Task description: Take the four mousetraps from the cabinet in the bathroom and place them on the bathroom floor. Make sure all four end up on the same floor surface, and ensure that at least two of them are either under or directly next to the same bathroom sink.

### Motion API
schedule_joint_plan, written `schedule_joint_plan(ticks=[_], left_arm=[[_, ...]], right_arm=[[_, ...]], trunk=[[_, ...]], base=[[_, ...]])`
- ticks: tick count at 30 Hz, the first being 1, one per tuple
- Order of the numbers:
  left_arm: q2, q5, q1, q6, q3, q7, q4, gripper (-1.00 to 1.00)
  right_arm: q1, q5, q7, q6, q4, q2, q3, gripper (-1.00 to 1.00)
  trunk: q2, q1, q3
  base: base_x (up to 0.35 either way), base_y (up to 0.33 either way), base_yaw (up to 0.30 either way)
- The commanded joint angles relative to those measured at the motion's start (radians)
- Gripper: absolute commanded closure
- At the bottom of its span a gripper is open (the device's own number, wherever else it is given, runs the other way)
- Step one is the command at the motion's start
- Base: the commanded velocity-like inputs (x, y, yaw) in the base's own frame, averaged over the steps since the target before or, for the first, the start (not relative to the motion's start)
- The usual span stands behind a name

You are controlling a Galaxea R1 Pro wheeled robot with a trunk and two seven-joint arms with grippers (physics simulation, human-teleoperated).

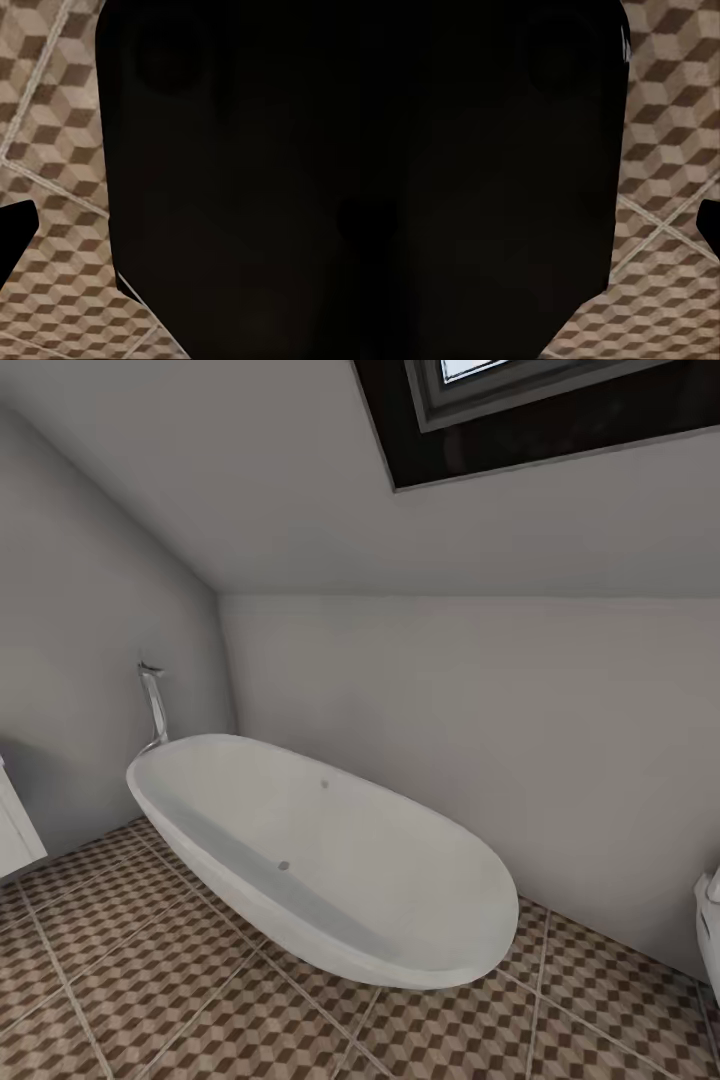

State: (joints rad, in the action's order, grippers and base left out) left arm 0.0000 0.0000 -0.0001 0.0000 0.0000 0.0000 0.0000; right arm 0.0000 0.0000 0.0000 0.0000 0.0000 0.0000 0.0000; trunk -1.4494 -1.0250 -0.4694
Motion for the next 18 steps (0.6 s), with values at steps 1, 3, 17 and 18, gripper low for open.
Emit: schedule_joint_plan(ticks=[1,3,17,18], left_arm=[[-0.006,0.002,0.006,-0.006,0.002,-0.002,-0.002,-1.0],[-0.017,0.002,0.017,-0.009,0.002,-0.002,-0.002,-1.0],[-0.079,0.001,0.079,-0.02,0.002,-0.001,-0.002,-1.0],[-0.079,0.001,0.079,-0.021,0.002,-0.001,-0.002,-1.0]], right_arm=[[-0.006,0.002,-0.002,0.0,-0.005,0.006,0.003,-1.0],[-0.017,0.002,-0.002,0.0,-0.006,0.017,0.003,-1.0],[-0.041,0.002,-0.002,0.0,-0.006,0.052,0.002,-1.0],[-0.041,0.002,-0.002,0.0,-0.006,0.052,0.002,-1.0]], trunk=[[-0.001,0.0,-0.001],[-0.001,0.0,-0.001],[-0.001,0.0,-0.001],[-0.001,0.0,-0.001]], base=[[0.0,0.0,0.0],[0.0,0.0,0.0],[0.0,0.0,0.0],[0.0,0.0,0.0]])
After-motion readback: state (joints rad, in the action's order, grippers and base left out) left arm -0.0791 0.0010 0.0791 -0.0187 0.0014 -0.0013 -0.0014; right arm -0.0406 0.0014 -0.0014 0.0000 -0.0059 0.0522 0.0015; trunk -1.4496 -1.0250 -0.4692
